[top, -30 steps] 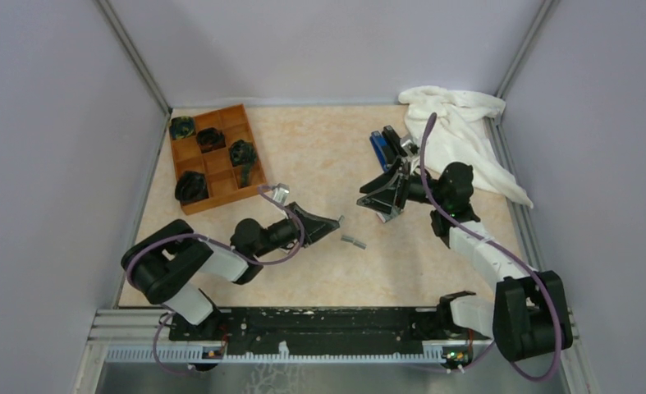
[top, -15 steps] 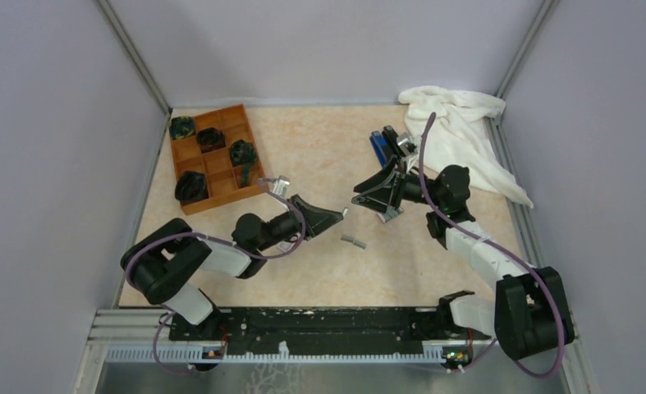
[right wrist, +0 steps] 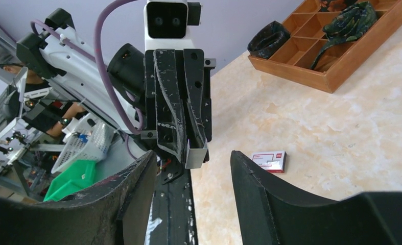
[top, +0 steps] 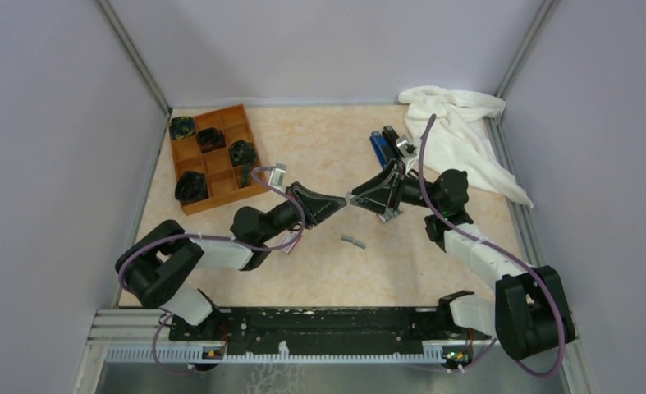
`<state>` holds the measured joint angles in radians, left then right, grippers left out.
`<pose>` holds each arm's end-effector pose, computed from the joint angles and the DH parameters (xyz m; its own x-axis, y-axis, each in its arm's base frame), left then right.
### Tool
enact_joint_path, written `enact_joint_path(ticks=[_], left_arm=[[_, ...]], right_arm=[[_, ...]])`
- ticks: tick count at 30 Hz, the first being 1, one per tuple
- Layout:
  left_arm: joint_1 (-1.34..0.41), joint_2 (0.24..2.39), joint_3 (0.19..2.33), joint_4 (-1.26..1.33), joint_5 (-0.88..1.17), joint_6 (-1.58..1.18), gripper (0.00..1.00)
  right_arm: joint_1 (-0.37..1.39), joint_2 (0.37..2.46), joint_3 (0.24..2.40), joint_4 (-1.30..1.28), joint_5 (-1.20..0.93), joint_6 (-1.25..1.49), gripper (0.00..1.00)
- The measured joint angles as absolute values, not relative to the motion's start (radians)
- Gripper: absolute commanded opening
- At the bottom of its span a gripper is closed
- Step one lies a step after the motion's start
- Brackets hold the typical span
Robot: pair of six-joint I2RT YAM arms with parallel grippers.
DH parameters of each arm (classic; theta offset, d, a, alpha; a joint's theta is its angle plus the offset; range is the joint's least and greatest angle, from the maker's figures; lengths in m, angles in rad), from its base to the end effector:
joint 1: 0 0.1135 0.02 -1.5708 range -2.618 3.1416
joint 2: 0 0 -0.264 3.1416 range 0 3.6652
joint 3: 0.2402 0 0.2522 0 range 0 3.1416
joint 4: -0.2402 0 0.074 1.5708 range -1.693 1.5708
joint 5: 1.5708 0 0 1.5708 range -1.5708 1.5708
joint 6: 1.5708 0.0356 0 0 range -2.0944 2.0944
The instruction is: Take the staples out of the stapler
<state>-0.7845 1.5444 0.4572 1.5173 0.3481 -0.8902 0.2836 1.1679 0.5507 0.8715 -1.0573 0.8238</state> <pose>0.1880 -0.2048 0.2332 -0.5010 -0.5322 -0.6825 0.7853 0.0519 -0.6169 0.2213 0.0968 0.2865 -0.5306 0.2208 -0.8184 -0.8205 0.1085 0.5613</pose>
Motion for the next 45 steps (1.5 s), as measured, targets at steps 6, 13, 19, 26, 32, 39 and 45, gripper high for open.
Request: enact_joint_path(ticks=[6, 13, 19, 26, 32, 39, 45], left_arm=[[-0.785, 1.544, 0.476, 1.518, 0.349, -0.909, 0.0], [-0.785, 1.545, 0.48, 1.518, 0.355, -0.924, 0.0], [-0.785, 1.558, 0.491, 1.518, 0.368, -0.932, 0.0], [-0.786, 1.56, 0.495, 1.518, 0.374, -0.936, 0.0], [-0.786, 1.562, 0.495, 1.519, 0.376, -0.942, 0.0], [-0.786, 1.569, 0.496, 1.519, 0.383, -0.946, 0.0], [-0.79, 1.57, 0.496, 1.519, 0.39, -0.947, 0.0]], right_arm=[[0.294, 1.168, 0.549, 0.899, -1.056, 0.85, 0.48], [0.295, 1.168, 0.536, 0.947, -1.051, 0.891, 0.42], [0.294, 1.168, 0.536, 0.959, -1.047, 0.903, 0.36], [0.294, 1.168, 0.536, 0.958, -1.044, 0.902, 0.33], [0.294, 1.168, 0.536, 0.958, -1.043, 0.902, 0.33], [0.294, 1.168, 0.536, 0.95, -1.039, 0.9, 0.31], [0.294, 1.168, 0.536, 0.943, -1.036, 0.893, 0.21]])
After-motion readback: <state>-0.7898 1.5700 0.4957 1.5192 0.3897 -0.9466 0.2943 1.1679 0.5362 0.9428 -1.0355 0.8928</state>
